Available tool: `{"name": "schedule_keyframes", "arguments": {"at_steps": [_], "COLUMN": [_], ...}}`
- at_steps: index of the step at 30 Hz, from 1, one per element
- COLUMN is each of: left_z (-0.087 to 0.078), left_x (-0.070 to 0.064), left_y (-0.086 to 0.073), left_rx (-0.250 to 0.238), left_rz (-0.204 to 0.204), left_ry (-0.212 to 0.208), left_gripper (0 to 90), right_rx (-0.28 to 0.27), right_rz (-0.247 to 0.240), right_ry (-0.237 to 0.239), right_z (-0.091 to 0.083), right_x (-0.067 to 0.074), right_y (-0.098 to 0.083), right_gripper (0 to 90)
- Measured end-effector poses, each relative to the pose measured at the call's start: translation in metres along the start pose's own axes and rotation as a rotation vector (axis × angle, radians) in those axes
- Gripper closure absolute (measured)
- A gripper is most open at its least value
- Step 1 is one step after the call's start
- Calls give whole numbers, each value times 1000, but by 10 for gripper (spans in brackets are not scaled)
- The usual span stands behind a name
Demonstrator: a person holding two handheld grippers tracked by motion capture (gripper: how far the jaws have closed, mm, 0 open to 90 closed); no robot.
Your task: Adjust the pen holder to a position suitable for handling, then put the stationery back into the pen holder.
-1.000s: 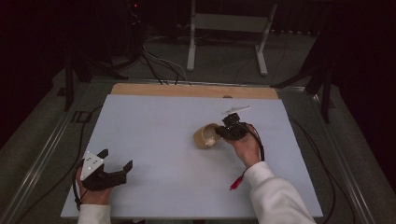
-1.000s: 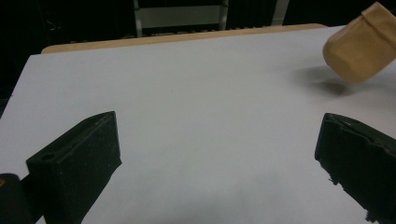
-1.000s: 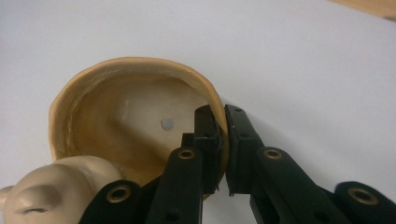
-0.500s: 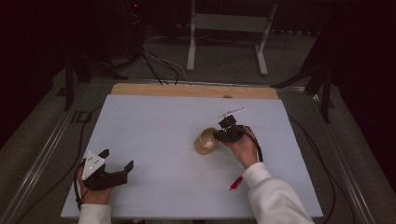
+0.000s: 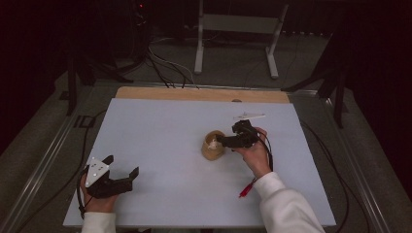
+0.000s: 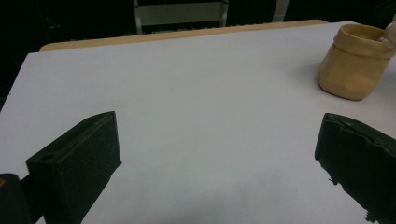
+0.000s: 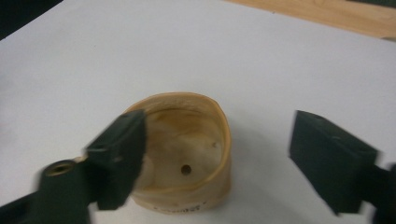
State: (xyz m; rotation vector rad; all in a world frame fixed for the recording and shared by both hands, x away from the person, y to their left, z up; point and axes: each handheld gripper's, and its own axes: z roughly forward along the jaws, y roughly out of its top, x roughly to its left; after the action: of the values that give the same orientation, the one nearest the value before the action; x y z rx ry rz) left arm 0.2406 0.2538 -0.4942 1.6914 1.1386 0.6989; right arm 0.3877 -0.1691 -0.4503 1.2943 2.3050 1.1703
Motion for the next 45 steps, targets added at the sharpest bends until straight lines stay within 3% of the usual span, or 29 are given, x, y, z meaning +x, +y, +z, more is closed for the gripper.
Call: {"name": "schedule_keyframes", "arguments": {"at_steps": [10,18,23,32,45], "left_z": [0,2,2,3,4], "left_x": [0,-1,-1,-2,-3], "left_y": [0,-1,-1,-1,-1], "left_rx": [3,10,10,15,16], "left_rz": [2,7,9,12,11], "left_ry": [3,4,5,4,3], "left_gripper": [7,7,7,7,7], "right_rx": [-53,-99,-123,-110,-64], "right_rz": [-26,-59,-54,2,38], "right_ry": [-43,-94,-122,-156,-196], "right_z": [-23,-46,-59,-78,-85], "right_x": [4,5,3,-6,-11], "right_y": [-6,-9,-15,-31,-59], "right_gripper": [1,1,1,1,1]}}
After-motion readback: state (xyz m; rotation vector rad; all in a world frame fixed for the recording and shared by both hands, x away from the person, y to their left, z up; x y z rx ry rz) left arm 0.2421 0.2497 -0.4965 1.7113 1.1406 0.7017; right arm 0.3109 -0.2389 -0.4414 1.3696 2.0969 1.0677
